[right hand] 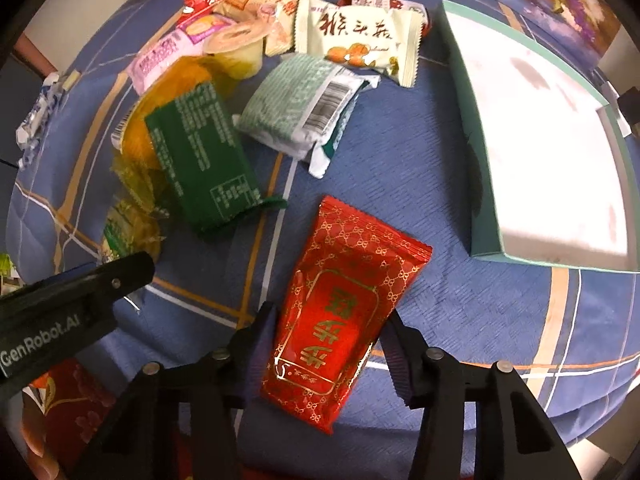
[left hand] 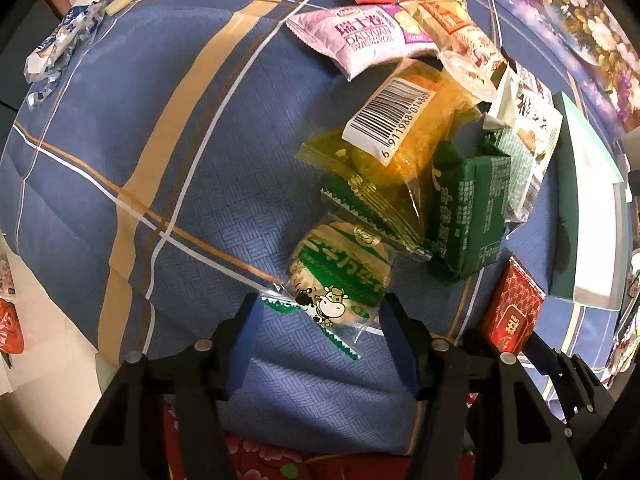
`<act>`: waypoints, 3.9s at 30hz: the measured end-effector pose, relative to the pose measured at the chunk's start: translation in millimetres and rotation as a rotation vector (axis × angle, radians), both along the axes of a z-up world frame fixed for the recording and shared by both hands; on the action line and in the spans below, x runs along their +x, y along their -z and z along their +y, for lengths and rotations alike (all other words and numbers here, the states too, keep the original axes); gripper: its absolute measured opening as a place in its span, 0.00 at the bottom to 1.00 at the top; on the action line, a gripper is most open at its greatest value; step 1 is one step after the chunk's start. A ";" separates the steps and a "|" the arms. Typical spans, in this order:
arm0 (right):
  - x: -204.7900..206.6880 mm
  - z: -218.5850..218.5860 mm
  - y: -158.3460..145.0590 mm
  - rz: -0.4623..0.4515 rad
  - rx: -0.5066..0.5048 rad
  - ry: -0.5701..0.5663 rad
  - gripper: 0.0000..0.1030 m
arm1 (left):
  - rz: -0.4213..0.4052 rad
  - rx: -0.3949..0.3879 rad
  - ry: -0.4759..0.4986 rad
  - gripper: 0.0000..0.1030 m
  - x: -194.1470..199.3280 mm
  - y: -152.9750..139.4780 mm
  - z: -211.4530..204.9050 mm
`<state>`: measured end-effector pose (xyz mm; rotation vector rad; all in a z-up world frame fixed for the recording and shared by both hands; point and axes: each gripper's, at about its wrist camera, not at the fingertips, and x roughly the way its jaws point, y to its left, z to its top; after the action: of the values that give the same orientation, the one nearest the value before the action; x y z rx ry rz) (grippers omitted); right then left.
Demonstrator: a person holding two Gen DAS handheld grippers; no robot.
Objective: Organize snacks
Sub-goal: 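Carry both snacks over the white tray and open both tools to drop them, then move both tools back over the snack pile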
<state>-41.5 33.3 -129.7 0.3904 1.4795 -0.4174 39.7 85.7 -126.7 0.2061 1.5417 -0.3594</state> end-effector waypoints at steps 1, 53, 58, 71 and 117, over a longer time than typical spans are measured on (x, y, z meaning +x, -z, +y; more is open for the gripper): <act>-0.1 -1.8 -0.9 -0.002 0.002 0.003 0.52 | -0.002 -0.004 -0.004 0.58 0.0 -1.4 0.8; -97.4 -229.0 -96.7 -0.244 -0.166 0.621 0.52 | -0.171 -0.225 0.270 0.44 -57.2 -85.0 -187.0; -112.6 -256.7 -92.9 -0.236 -0.179 0.685 0.52 | -0.179 -0.234 0.320 0.44 -64.9 -75.8 -226.7; -129.1 -324.6 -93.4 -0.202 -0.239 0.760 0.52 | -0.217 -0.213 0.354 0.44 -47.2 -49.6 -287.3; -103.9 -273.9 -96.5 -0.224 -0.182 0.588 1.00 | -0.306 -0.066 0.201 0.84 -17.4 -61.3 -201.2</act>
<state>-145.4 -240.6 -33.2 0.7042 1.0803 -0.9366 22.2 -115.6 -65.3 0.3497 1.2084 -0.5123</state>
